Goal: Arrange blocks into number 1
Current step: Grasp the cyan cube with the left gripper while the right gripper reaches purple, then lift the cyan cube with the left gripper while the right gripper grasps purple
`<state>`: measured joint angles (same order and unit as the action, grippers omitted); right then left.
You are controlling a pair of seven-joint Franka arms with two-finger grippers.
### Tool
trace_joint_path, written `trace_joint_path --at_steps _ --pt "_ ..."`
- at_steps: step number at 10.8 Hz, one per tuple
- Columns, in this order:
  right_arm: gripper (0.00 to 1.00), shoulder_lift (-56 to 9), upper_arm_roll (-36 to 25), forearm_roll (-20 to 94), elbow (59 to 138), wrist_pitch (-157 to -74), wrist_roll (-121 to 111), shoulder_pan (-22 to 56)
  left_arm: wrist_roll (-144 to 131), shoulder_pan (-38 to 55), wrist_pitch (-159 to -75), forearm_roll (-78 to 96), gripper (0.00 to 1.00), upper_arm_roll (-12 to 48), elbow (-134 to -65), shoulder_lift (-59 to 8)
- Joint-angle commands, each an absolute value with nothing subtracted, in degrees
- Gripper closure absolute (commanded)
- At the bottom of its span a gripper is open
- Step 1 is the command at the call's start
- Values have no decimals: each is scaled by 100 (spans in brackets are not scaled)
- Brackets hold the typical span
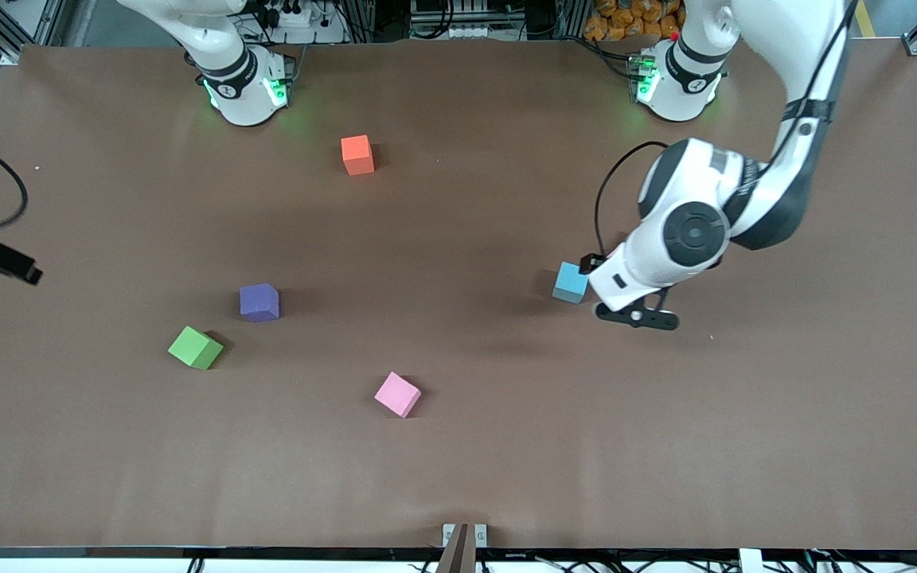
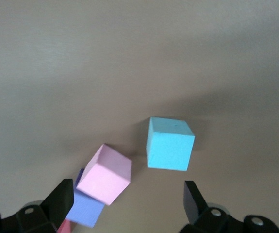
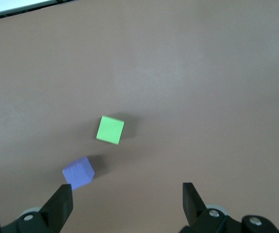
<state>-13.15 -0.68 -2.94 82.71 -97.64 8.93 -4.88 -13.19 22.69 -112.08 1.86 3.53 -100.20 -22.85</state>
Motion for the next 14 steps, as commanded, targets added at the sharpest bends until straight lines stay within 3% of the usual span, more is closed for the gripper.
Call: trace_joint_path --at_steps 1,3,6,11,12,13,14 --pt "0 -1765 -26 -352 8191 -10298 896 -405 -1406 2548 -11871 89 0 308 -10553 -2337" --pt "0 -2020 -26 -352 8183 -10607 896 -177 -1345 2645 -12504 -131 0 316 -10897 -2556" --pt "0 -2162 -9 -273 8218 -10600 687 25 -1310 2856 -12665 -228 0 316 -10899 -2882" --pt "0 -2136 -61 545 9175 -10608 598 553 -1283 2856 -12744 -281 0 316 -10898 -3076" --pt "0 -2171 -70 545 9298 -10643 589 562 -1283 2865 -12753 -273 18 316 -10890 -3111" --pt "0 -2188 -70 519 9412 -10765 563 571 -1362 2865 -12753 -272 78 316 -10890 -3120" --pt "0 -2223 -79 484 9631 -10967 362 597 -1354 2857 -12744 -281 100 316 -10890 -3129"
